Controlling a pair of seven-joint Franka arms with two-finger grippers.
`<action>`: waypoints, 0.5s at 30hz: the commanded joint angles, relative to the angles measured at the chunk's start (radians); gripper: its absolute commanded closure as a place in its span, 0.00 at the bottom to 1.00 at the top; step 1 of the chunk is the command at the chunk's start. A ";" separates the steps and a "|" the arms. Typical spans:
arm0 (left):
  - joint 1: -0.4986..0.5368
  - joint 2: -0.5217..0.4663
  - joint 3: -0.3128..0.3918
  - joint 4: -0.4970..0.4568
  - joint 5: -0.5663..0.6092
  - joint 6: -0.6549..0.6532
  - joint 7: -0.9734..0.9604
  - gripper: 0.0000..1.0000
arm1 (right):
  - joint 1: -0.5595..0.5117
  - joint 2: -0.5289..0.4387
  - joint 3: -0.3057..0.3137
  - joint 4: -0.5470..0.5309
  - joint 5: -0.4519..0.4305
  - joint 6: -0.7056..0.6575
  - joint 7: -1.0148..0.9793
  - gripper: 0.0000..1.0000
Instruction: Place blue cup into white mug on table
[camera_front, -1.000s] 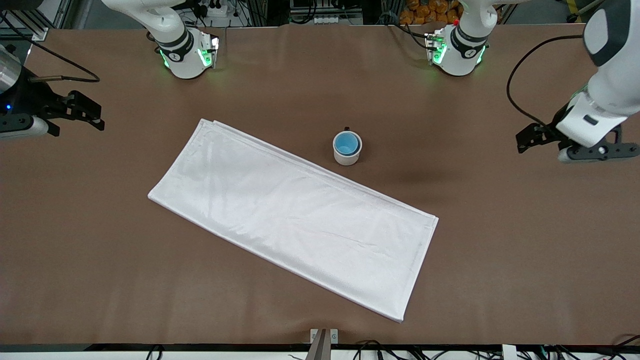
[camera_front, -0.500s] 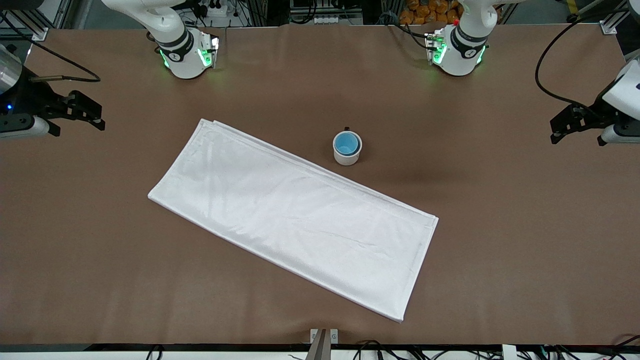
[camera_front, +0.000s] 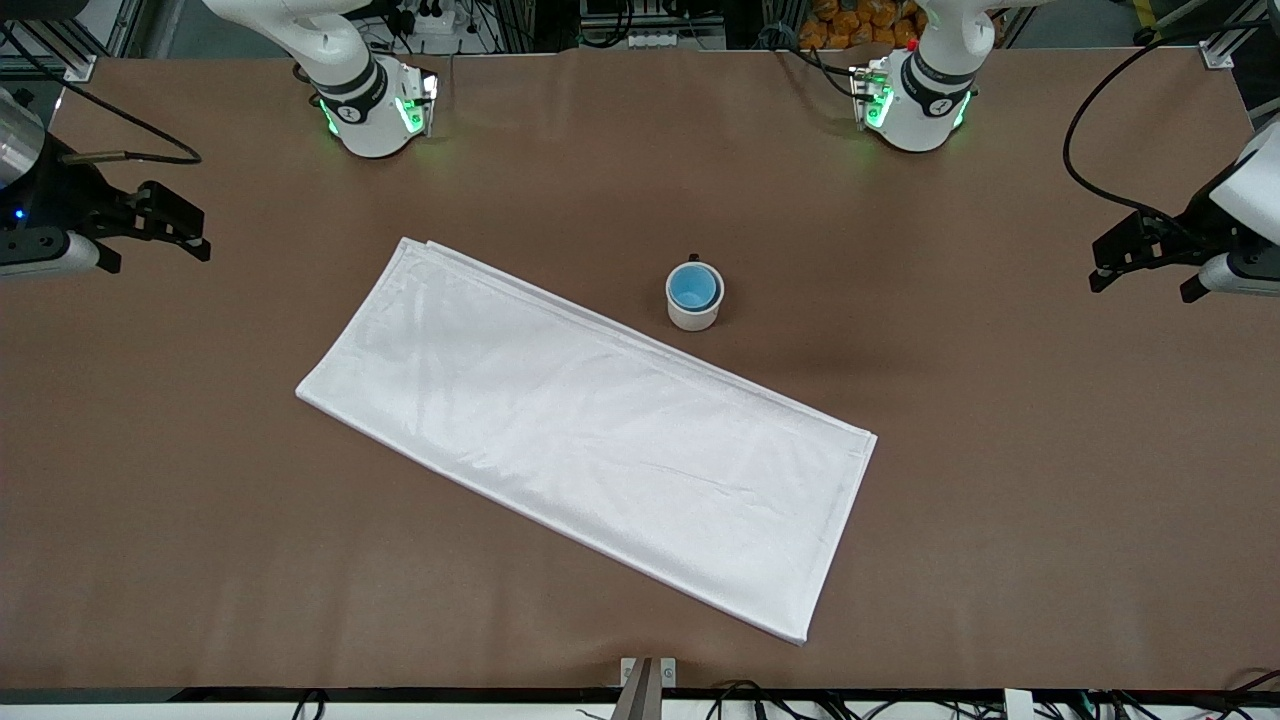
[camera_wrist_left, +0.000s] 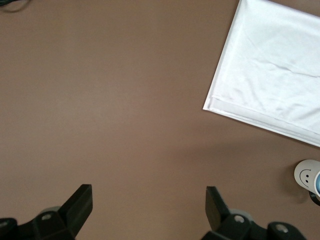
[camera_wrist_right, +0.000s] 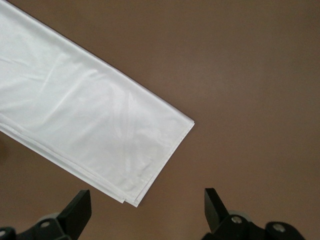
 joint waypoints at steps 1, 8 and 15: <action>0.003 0.014 -0.001 0.058 -0.020 -0.062 0.015 0.00 | 0.000 -0.027 0.001 -0.027 0.011 0.010 -0.011 0.00; 0.005 0.018 -0.001 0.063 -0.019 -0.068 0.015 0.00 | 0.000 -0.027 0.001 -0.027 0.011 0.010 -0.011 0.00; 0.005 0.018 0.001 0.063 -0.019 -0.068 0.015 0.00 | 0.000 -0.027 0.001 -0.027 0.011 0.010 -0.011 0.00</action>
